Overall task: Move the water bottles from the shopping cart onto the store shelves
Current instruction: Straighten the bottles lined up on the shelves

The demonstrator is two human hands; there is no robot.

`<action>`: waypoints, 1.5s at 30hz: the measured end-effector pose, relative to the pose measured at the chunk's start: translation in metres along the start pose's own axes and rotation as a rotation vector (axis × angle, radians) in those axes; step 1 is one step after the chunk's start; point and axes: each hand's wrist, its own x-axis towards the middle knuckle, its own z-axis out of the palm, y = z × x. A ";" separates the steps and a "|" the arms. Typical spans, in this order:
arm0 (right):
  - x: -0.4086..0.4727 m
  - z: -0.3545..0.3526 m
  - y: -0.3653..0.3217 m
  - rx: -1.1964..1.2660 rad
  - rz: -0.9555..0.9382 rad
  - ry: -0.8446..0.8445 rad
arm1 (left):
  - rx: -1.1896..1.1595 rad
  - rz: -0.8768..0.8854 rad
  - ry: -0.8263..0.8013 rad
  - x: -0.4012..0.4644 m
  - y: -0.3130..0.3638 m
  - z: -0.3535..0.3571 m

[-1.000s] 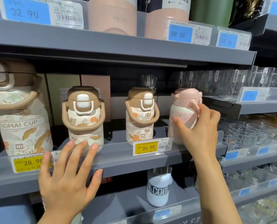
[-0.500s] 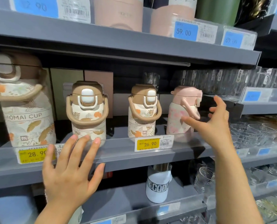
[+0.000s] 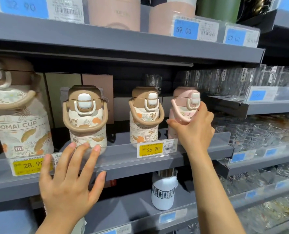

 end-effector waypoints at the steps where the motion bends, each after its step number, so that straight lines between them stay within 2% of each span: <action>1: 0.000 0.002 0.000 0.012 0.011 0.028 | 0.001 0.003 0.000 0.000 0.000 0.000; 7: 0.011 -0.001 0.005 0.025 0.061 -0.067 | 0.023 0.010 0.009 -0.001 -0.001 0.003; 12: 0.004 -0.004 0.002 0.061 0.069 -0.051 | 0.018 0.004 0.037 -0.001 0.000 0.006; 20: 0.003 -0.015 0.008 0.145 -0.008 -0.153 | 0.027 -0.008 0.057 -0.002 0.003 0.008; 30: -0.001 -0.008 0.017 0.182 -0.085 -0.054 | 0.000 -0.037 0.014 -0.003 0.005 0.008; 34: -0.030 -0.022 0.013 0.428 -0.145 0.025 | -0.015 -0.096 -0.022 -0.005 0.013 0.002; 37: -0.068 -0.025 -0.006 0.545 -0.248 0.037 | -0.137 -0.106 -0.071 -0.006 0.014 -0.010; 39: -0.096 -0.020 -0.025 0.628 -0.309 -0.023 | -0.270 -0.083 -0.121 -0.011 0.007 -0.024; 41: -0.128 -0.012 -0.046 0.706 -0.368 -0.164 | -0.370 -0.073 -0.142 -0.025 -0.005 -0.041; 45: -0.203 0.022 -0.093 0.755 -0.472 -0.473 | -0.385 -0.193 -0.201 -0.076 -0.055 -0.076</action>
